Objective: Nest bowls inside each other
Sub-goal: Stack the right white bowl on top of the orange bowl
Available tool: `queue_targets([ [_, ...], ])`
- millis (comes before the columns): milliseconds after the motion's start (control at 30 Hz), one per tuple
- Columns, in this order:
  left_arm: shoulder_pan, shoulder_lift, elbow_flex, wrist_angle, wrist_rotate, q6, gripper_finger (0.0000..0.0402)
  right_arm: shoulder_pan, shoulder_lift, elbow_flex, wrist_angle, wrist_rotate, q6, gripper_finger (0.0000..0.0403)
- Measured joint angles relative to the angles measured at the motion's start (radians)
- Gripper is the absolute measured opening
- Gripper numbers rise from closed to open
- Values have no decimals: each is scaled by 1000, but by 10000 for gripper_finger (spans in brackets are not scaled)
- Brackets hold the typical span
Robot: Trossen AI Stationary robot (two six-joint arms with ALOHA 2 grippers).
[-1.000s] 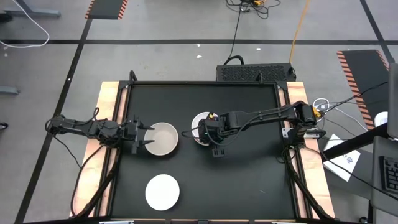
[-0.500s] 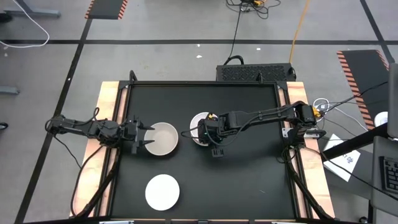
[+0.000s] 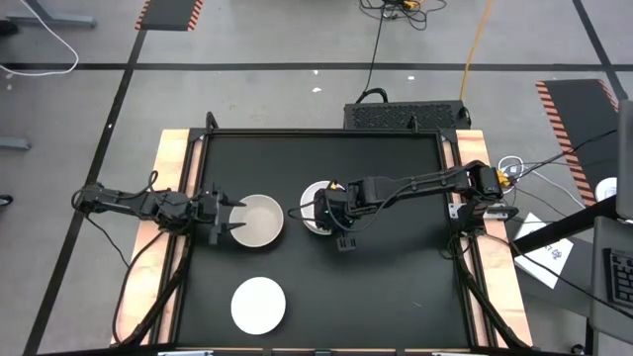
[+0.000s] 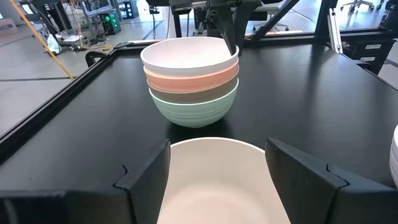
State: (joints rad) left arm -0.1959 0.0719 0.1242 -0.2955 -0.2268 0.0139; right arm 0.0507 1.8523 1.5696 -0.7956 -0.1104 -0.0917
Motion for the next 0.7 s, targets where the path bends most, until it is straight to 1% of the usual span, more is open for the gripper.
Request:
queue_targets([
  [333,0,0,0,0,0,0,266,-12,0,0,12,-3,3,6],
  [700,0,0,0,-1,0,6,266,-12,3,-2,10,-6,27,47],
])
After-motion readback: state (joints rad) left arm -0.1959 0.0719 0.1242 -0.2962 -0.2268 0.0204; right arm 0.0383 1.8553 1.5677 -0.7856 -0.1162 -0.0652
